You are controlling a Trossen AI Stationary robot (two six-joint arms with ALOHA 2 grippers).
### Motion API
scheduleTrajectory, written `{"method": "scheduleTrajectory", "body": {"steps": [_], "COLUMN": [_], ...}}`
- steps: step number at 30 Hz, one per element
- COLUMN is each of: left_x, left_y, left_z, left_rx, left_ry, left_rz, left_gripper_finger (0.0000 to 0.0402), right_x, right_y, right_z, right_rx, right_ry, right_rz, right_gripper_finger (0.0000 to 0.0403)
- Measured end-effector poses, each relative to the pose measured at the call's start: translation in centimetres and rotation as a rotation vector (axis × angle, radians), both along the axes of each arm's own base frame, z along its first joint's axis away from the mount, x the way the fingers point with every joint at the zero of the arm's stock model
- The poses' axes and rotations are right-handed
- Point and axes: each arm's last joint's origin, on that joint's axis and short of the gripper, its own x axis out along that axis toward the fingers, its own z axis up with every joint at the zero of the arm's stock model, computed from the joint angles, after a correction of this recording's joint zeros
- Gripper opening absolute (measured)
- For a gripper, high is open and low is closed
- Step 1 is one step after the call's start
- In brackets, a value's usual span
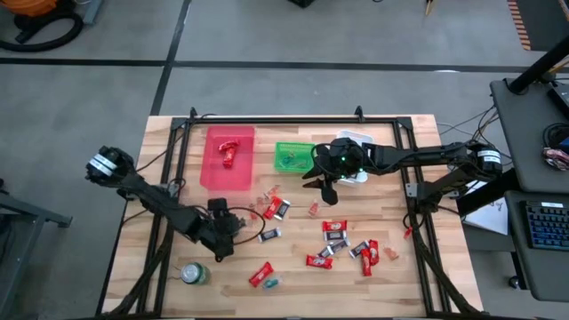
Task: Sort candy
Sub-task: Put the brown chocolate bar into the white bin
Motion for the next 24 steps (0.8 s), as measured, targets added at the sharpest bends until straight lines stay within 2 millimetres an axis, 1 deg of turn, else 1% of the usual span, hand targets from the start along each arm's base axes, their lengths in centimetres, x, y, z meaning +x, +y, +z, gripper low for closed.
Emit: {"method": "scheduleTrajectory", "body": {"steps": [3,6,8,15,17,19,22,24], "left_x": [-0.2,-0.4,-0.5,-0.6,-0.6,-0.6,-0.7,-0.6], "left_y": [0.1,0.2,0.2,0.2,0.2,0.2,0.3,0.2], "left_z": [-0.6,-1.0,-1.0,-0.9,-0.7,-0.2,0.7,1.8], "left_rx": [-0.010,-0.031,-0.049,-0.059,-0.060,-0.071,-0.094,-0.117], "left_ry": [0.003,0.013,0.020,0.025,0.020,0.008,-0.010,-0.055], "left_rz": [0.039,0.054,0.056,0.047,0.044,0.044,0.031,0.018], "left_gripper_finger": [0.0218,0.0194,0.0167,0.0045,0.0021,0.0007,0.0002,0.0000], "right_x": [0.0,0.0,0.0,0.0,-0.1,-0.1,-0.3,-0.3], "right_y": [0.0,0.0,0.0,0.0,0.0,0.0,0.1,0.1], "right_z": [0.0,0.0,0.0,-0.1,-0.2,-0.4,-0.7,-1.0], "right_rx": [0.000,-0.001,-0.002,-0.009,-0.009,-0.010,-0.009,-0.005], "right_ry": [-0.001,-0.003,-0.003,-0.002,0.002,0.007,0.018,0.018], "right_rz": [0.000,0.000,0.001,0.006,0.006,0.007,0.008,0.006], "right_gripper_finger": [0.0121,0.0121,0.0121,0.0121,0.0121,0.0121,0.0121,0.0121]}}
